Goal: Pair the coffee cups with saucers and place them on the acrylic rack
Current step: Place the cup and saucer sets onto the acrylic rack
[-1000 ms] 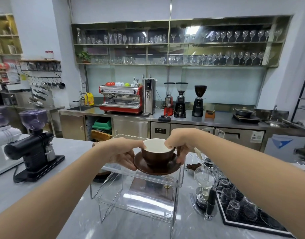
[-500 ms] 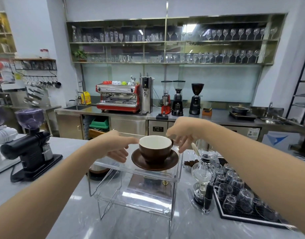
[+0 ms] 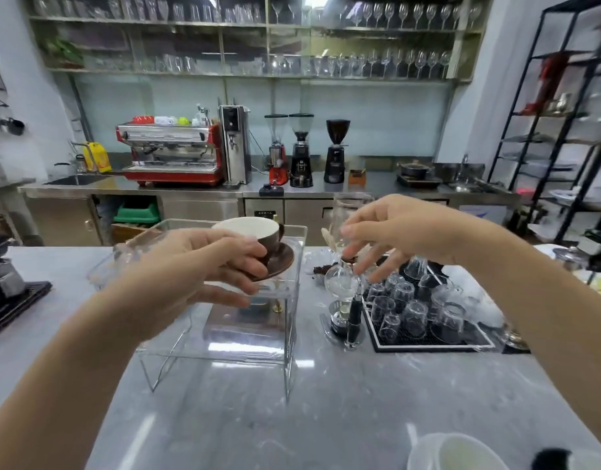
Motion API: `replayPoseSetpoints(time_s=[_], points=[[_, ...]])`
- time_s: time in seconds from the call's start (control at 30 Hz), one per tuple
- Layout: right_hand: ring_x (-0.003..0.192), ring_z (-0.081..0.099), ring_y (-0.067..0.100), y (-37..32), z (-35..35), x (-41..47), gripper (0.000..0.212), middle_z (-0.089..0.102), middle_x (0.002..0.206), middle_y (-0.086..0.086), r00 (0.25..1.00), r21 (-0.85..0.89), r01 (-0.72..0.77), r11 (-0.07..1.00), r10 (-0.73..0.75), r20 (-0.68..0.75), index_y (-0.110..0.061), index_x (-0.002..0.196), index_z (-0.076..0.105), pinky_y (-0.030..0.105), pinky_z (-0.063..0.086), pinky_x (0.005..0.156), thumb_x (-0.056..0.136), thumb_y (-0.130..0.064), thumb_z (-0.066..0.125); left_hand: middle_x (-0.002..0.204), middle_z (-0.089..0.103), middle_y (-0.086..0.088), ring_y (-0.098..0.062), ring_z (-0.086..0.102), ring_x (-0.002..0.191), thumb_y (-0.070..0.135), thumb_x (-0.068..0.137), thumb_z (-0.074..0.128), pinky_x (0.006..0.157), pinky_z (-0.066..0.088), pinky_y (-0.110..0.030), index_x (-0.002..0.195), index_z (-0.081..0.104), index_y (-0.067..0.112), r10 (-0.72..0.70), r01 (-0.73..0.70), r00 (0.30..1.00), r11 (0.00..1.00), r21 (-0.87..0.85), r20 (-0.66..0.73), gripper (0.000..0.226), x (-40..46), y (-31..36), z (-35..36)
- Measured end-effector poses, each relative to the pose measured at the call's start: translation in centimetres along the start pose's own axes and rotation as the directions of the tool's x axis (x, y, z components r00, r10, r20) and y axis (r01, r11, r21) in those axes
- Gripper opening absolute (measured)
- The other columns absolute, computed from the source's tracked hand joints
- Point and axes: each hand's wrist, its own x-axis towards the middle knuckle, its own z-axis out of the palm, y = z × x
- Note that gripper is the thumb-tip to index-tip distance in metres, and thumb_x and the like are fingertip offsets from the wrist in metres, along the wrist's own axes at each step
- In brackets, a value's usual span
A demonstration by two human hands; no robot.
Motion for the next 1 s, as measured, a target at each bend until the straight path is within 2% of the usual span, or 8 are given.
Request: replayPoseSetpoints(time_s=[0.17,0.3,0.43,0.6,0.73,0.8,0.87,1.0], points=[[0.088,0.076,0.023,5.1,0.7,-3.8,0.027,0.076,0.103,0.005,0.996,0.053,-0.084,0.995,0.086,-0.036,-0.019,0.111,0.068,0.039,0.064,0.076,0.094,-0.038,0.061,0.083,0.074,-0.015,-0.023,0.067,0.066,0.027,0.072,0.069,0.056,0.063,-0.03,0.102,0.072,-0.003,-0.061,0.074,0.99,0.993,-0.095,0.13,0.043,0.4,-4.2,5.7],[0.093,0.074,0.028,9.7,1.1,-6.8,0.021,0.075,0.104,0.009,0.978,0.124,-0.18,0.976,0.192,-0.084,-0.021,0.11,0.067,0.035,0.064,0.076,0.096,-0.034,0.06,0.084,0.073,-0.016,-0.023,0.067,0.065,0.017,0.09,0.066,0.059,0.063,-0.033,0.098,0.073,-0.001,-0.156,0.179,0.964,0.98,-0.092,0.213,0.021,1.4,-8.2,10.0],[0.096,0.072,0.031,14.6,2.1,-9.9,0.025,0.073,0.108,0.016,0.939,0.235,-0.272,0.933,0.311,-0.148,-0.009,0.115,0.065,0.042,0.059,0.086,0.097,-0.027,0.059,0.084,0.073,-0.014,-0.023,0.066,0.067,0.016,0.094,0.064,0.063,0.063,-0.033,0.1,0.071,-0.002,-0.262,0.296,0.926,0.951,-0.091,0.271,0.02,2.0,-11.9,14.1],[0.091,0.07,0.021,20.4,4.7,-13.7,0.02,0.074,0.11,0.015,0.86,0.42,-0.343,0.84,0.461,-0.22,-0.012,0.111,0.067,0.042,0.055,0.093,0.096,-0.024,0.061,0.084,0.073,-0.013,-0.02,0.066,0.066,0.016,0.093,0.067,0.066,0.062,-0.034,0.098,0.072,0.0,-0.344,0.364,0.902,0.931,-0.031,0.262,0.017,2.0,-16.5,18.4],[0.099,0.071,0.02,23.7,7.5,-16.1,0.011,0.074,0.109,0.009,0.79,0.528,-0.351,0.773,0.548,-0.275,-0.024,0.105,0.067,0.036,0.055,0.091,0.094,-0.023,0.064,0.086,0.076,-0.014,-0.018,0.068,0.069,0.017,0.092,0.07,0.069,0.062,-0.034,0.091,0.074,0.009,-0.36,0.352,0.91,0.933,0.077,0.205,0.01,1.5,-19.7,21.1],[0.101,0.068,0.008,24.9,9.0,-17.0,0.02,0.071,0.113,0.001,0.766,0.54,-0.361,0.761,0.572,-0.294,-0.024,0.113,0.066,0.021,0.054,0.085,0.093,-0.025,0.066,0.087,0.077,-0.01,-0.019,0.071,0.074,0.021,0.091,0.071,0.07,0.062,-0.033,0.09,0.075,0.014,-0.365,0.343,0.914,0.929,0.139,0.18,0.009,1.1,-21.0,22.0],[0.107,0.061,0.002,26.1,10.3,-17.7,0.033,0.065,0.121,-0.006,0.744,0.535,-0.389,0.75,0.598,-0.298,-0.024,0.124,0.061,0.016,0.048,0.08,0.092,-0.029,0.066,0.085,0.077,-0.003,-0.02,0.073,0.08,0.025,0.088,0.074,0.075,0.063,-0.036,0.087,0.076,0.02,-0.36,0.336,0.923,0.925,0.176,0.135,0.006,0.6,-22.1,22.8],[0.135,0.045,0.012,28.0,12.8,-18.7,0.056,0.049,0.143,-0.009,0.696,0.498,-0.463,0.733,0.649,-0.307,-0.024,0.143,0.045,0.028,0.039,0.104,0.092,-0.037,0.065,0.1,0.072,0.011,-0.009,0.068,0.089,0.039,0.083,0.076,0.082,0.058,-0.033,0.104,0.071,0.028,-0.35,0.306,0.933,0.894,0.326,0.085,0.024,0.0,-23.6,24.0]])
